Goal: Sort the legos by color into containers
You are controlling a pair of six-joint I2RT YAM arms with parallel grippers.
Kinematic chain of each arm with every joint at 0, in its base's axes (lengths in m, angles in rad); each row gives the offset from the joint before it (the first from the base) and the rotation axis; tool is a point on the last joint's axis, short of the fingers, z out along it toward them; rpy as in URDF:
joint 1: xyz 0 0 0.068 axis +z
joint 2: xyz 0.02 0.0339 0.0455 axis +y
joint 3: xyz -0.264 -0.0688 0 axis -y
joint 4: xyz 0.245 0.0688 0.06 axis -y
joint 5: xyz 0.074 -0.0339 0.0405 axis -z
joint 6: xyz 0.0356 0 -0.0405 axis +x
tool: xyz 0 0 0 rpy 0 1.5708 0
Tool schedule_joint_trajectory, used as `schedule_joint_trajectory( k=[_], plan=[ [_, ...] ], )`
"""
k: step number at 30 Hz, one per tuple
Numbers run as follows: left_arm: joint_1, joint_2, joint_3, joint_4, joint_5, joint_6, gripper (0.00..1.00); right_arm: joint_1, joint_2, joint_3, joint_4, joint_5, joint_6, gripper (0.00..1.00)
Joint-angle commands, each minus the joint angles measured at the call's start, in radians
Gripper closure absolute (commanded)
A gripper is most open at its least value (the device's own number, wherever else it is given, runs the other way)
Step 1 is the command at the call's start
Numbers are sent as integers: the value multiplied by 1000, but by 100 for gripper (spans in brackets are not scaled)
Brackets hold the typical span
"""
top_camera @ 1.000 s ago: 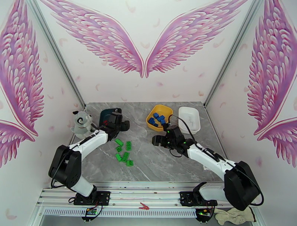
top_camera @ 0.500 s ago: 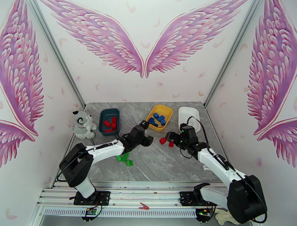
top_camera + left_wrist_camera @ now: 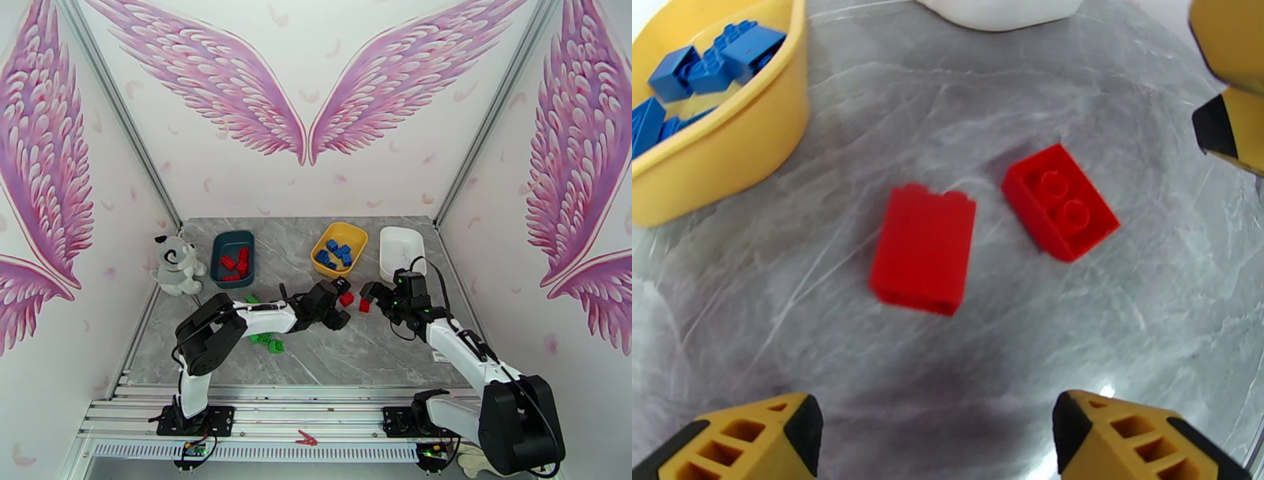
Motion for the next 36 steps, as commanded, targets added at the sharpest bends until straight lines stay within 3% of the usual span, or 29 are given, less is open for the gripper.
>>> schedule_joint_trajectory(
  k=[1,15,21,27,36],
  plan=[
    [1,56,72,-35,-21,26,20,-18,-21,-19,29,-35,24,5],
    [3,246,307,-99,-79,26,39,-41,-44,-36,39,-52,36,5],
    [2,249,308,-88,-61,16,50,-43,-48,-41,39,-53,39,5],
    [2,213,262,-43,-45,5,67,-44,-57,-43,39,-53,37,5],
    [3,130,184,-9,-42,-4,73,-45,-80,-49,45,-54,32,7]
  ],
)
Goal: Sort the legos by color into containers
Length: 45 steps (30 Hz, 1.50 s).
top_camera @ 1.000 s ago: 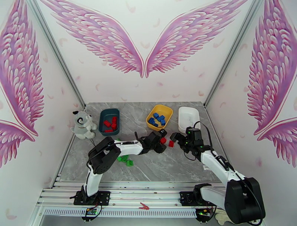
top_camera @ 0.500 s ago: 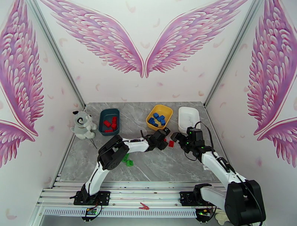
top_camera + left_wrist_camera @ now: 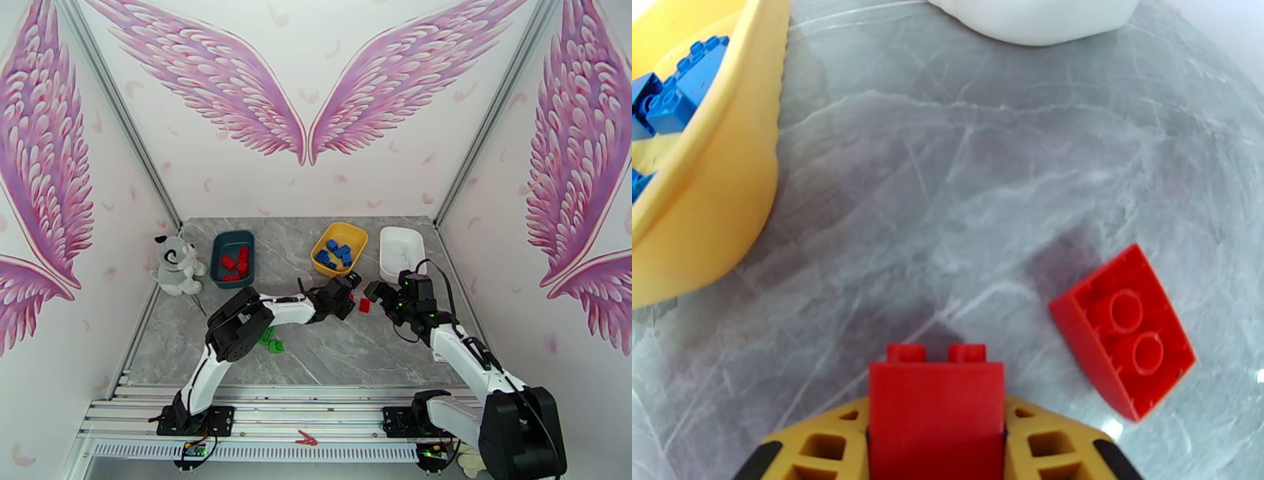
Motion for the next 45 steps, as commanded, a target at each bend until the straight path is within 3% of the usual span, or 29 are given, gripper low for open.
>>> schedule_joint_trajectory(
  k=[1,10,19,25,30,35,40,41,43,45],
  plan=[
    [2,-83,-38,18,5,-10,73,-6,-28,-16,22,-10,1,7],
    [20,-239,-164,40,-18,-20,73,21,-62,-12,93,-96,-26,9],
    [121,-456,-302,14,-110,-72,73,228,28,105,72,-67,-141,10],
    [251,-588,-369,-49,-206,-130,73,387,141,211,9,-3,-233,10],
    [416,-673,-405,-121,-241,-178,72,494,237,287,-43,56,-282,12],
    [595,-672,-396,-168,-187,-192,71,525,267,310,-66,91,-293,13],
    [683,-592,-325,-217,-160,-165,70,527,254,310,-77,121,-296,13],
    [696,-579,-315,-221,-152,-168,66,527,251,310,-80,128,-298,13],
    [705,-577,-317,-211,-144,-180,47,526,247,309,-84,143,-299,12],
    [698,-595,-332,-190,-134,-187,37,527,245,309,-90,159,-299,11]
  ],
)
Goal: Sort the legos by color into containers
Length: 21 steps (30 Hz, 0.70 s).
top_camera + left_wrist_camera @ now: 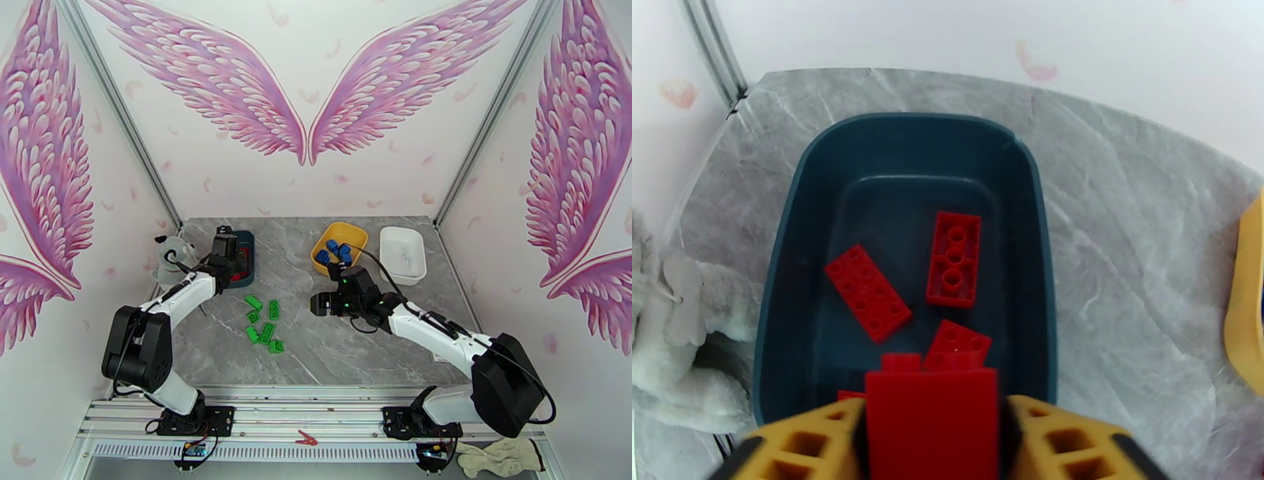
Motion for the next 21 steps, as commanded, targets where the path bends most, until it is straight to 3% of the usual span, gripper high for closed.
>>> schedule_joint_trajectory(
  k=[1,12,21],
  plan=[
    [-9,-21,11,0,36,-9,36,7,-14,32,-32,54,-14,10],
    [-181,-154,-95,93,26,-21,27,1,-66,19,-73,172,14,6],
    [-386,-167,-115,180,26,1,19,-49,-139,-10,-107,287,37,0]
  ],
)
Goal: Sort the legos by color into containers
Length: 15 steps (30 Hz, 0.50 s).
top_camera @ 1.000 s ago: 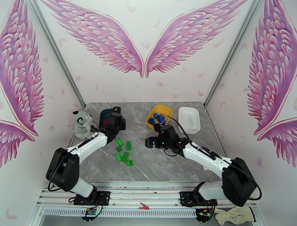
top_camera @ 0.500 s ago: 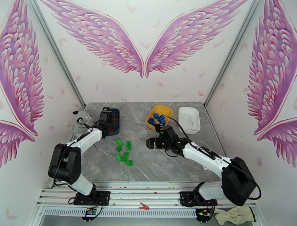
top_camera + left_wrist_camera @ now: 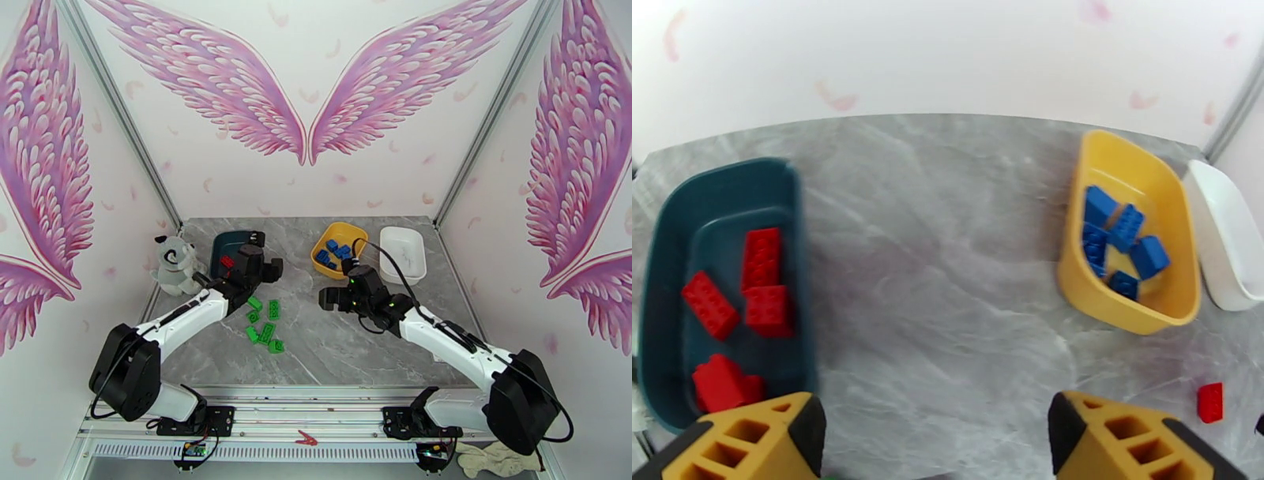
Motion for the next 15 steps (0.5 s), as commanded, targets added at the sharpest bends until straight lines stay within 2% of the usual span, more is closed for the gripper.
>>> schedule_joint_trajectory(
  k=[1,8,15],
  plan=[
    [-78,-15,-14,49,-9,7,19,-30,-24,-15,-35,76,22,0],
    [-241,35,-6,71,-84,3,21,-137,-24,-61,-22,44,83,0],
    [-357,133,3,144,-76,-19,21,-297,-45,-137,9,-59,158,1]
  ],
)
